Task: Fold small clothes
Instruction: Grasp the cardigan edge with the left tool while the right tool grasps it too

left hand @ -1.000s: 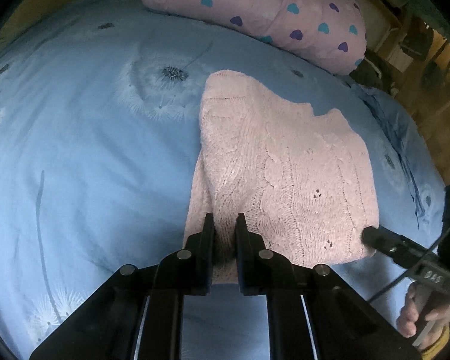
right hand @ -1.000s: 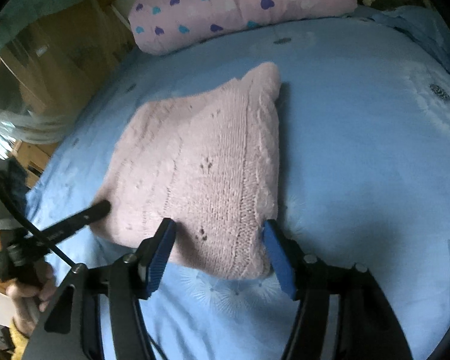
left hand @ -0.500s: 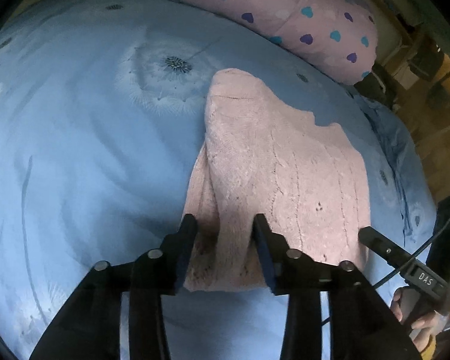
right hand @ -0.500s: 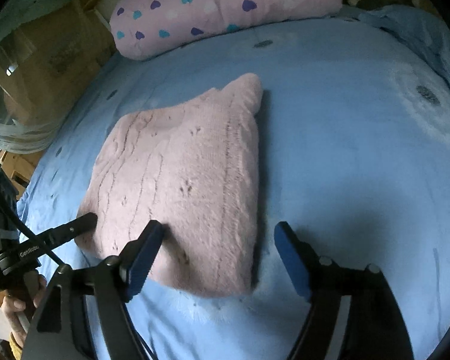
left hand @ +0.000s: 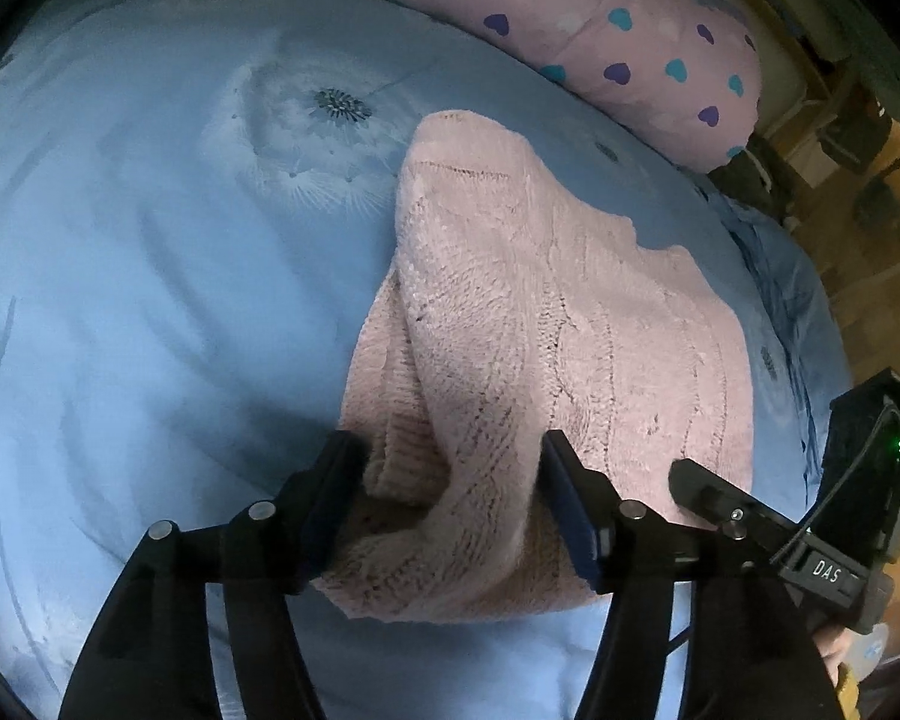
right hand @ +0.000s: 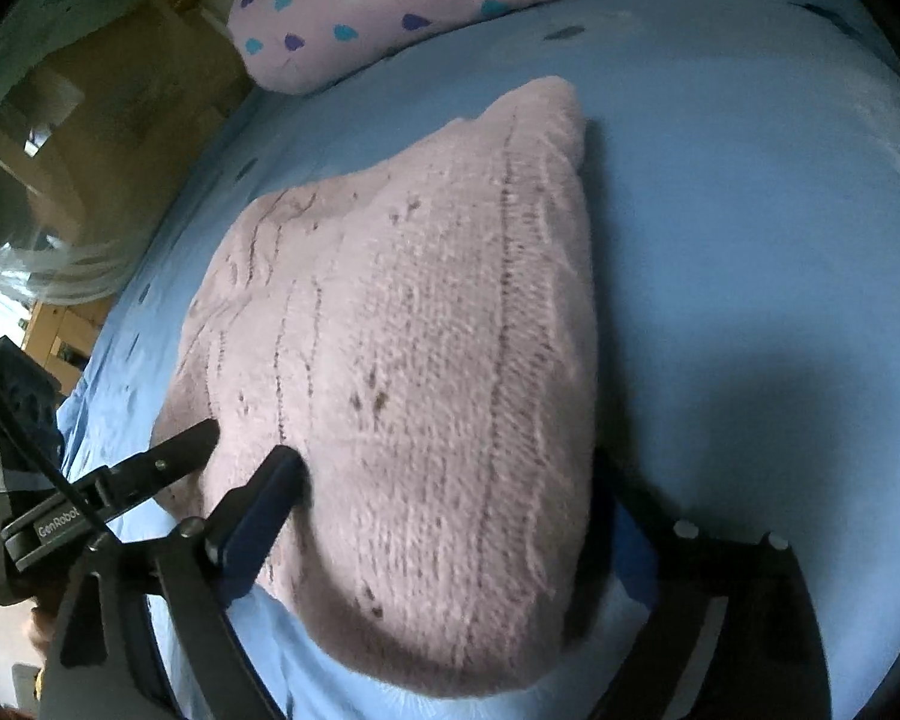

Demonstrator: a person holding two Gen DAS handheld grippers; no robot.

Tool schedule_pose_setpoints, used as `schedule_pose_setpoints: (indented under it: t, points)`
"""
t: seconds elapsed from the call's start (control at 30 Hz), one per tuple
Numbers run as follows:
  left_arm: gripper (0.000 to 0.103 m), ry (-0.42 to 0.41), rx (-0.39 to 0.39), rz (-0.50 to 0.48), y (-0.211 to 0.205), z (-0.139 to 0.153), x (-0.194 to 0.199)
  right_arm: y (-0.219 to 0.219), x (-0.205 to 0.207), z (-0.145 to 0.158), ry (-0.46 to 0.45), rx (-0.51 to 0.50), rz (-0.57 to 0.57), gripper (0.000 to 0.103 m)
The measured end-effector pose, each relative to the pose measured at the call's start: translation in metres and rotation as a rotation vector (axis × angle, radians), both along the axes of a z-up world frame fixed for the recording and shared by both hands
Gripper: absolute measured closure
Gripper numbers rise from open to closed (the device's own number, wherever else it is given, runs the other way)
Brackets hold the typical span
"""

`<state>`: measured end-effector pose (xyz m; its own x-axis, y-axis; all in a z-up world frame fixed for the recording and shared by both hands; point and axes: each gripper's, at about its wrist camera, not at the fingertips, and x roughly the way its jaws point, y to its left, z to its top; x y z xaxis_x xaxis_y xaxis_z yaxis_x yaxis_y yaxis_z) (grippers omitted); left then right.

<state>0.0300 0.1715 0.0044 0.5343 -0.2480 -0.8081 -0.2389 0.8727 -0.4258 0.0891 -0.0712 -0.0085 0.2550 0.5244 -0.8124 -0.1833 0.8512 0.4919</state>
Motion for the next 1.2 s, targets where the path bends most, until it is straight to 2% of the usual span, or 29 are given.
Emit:
schedule_pose_setpoints:
  t: [0.13,0.2,0.33,0.43,0.57,0.6,0.7,0.77,0.87,1.03,1.13,1.2]
  points:
    - [0.044,-0.003,0.001,0.006,-0.001,-0.002,-0.001,0.006,0.007,-0.002,0.003,-0.015,0.043,0.007]
    - [0.04,-0.008,0.007,0.009,-0.001,-0.005,-0.001,0.01,0.008,-0.001,0.007,-0.041,0.061,0.007]
    - [0.04,-0.014,0.002,0.017,0.0,-0.006,-0.003,0.016,0.016,-0.001,0.03,-0.052,0.076,0.009]
    - [0.045,-0.016,-0.028,0.003,0.0,-0.006,-0.004,0.016,0.014,0.002,0.031,-0.058,0.082,0.019]
    - [0.063,-0.019,-0.085,0.02,0.001,-0.006,-0.005,0.014,0.012,0.007,0.049,-0.045,0.082,0.047]
    - [0.068,-0.02,-0.091,0.028,0.001,-0.004,-0.005,0.015,0.011,0.011,0.041,-0.051,0.086,0.052]
    - [0.074,-0.025,-0.07,0.016,-0.004,0.005,-0.007,0.02,0.005,0.026,0.018,-0.056,0.096,0.055]
    - [0.076,-0.025,-0.084,0.001,-0.005,0.011,-0.01,0.019,0.001,0.034,0.034,-0.033,0.083,0.055]
    - [0.076,-0.017,-0.115,-0.029,-0.012,0.016,-0.021,0.008,-0.008,0.045,0.085,0.022,0.065,0.056]
    - [0.076,0.018,-0.173,-0.088,-0.038,0.022,-0.049,-0.023,-0.04,0.058,0.155,0.056,0.043,0.056]
    - [0.076,0.045,-0.169,-0.11,-0.054,0.026,-0.068,-0.041,-0.064,0.063,0.205,0.093,0.027,0.056]
    - [0.076,0.053,-0.156,-0.138,-0.068,0.031,-0.079,-0.051,-0.08,0.066,0.208,0.092,0.023,0.056]
